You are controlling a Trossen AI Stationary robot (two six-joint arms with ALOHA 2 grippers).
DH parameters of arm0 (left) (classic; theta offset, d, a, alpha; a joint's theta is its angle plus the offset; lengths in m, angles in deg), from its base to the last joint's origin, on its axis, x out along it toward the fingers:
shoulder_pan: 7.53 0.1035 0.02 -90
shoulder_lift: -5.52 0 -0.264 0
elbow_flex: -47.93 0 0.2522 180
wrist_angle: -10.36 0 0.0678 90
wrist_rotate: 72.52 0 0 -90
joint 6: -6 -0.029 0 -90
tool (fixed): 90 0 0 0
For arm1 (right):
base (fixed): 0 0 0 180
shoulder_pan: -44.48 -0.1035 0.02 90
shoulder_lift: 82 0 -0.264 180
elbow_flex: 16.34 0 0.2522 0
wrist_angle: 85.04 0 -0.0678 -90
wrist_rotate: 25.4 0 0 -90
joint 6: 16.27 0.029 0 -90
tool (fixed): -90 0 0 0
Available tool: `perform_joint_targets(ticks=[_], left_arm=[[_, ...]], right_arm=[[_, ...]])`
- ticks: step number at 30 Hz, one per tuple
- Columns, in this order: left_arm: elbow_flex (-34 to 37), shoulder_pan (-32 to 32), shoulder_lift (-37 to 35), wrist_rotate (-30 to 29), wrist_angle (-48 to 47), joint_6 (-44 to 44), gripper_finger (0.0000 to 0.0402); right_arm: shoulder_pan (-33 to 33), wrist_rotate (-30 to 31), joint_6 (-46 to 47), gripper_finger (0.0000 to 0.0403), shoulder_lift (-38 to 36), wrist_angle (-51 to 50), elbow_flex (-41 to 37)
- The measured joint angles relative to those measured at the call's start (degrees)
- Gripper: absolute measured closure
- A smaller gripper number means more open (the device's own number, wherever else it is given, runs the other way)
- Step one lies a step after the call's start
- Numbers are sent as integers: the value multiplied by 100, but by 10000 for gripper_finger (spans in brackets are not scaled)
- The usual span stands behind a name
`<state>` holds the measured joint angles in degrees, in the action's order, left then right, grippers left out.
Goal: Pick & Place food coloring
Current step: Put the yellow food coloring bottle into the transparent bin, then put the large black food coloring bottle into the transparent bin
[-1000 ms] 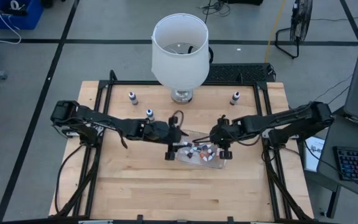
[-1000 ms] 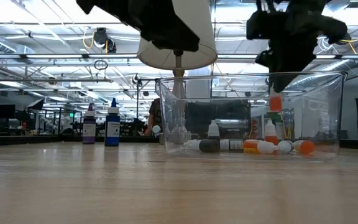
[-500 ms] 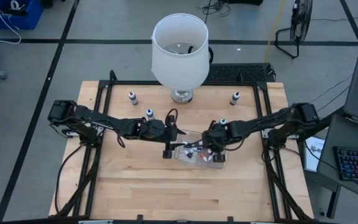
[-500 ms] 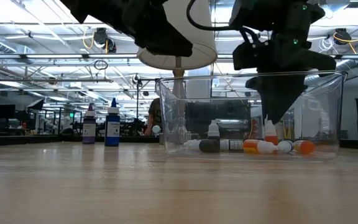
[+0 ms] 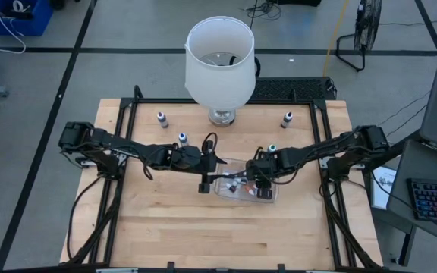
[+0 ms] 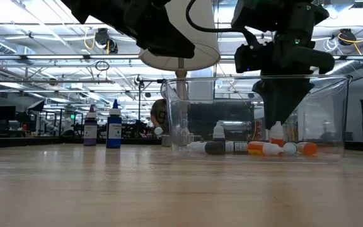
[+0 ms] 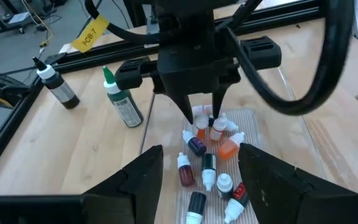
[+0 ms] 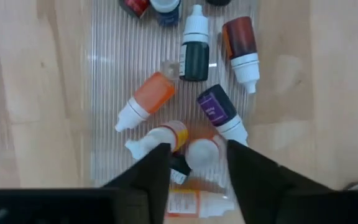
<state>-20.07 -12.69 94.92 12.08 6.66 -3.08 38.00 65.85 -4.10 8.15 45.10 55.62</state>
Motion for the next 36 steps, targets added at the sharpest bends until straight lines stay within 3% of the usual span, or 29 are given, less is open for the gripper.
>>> perform_joint_targets(ticks=[5,12,19,26,31,36], left_arm=[[0,0,0,-1,4,5,190],[-2,0,0,-1,33,15,190],[-1,3,-67,136,58,52,190],[198,124,-368,139,120,22,190],[858,231,-1126,69,323,146,190],[1740,282,-2238,-214,668,515,190]], right_arm=[[0,20,278,216,-115,61,0],[0,197,431,208,-711,-135,201],[283,971,412,220,-1614,-1731,876],[1690,1099,457,216,-1734,-3724,1943],[3036,1200,15,219,-1573,-3868,2196],[4515,933,-405,218,-1257,-4127,2192]])
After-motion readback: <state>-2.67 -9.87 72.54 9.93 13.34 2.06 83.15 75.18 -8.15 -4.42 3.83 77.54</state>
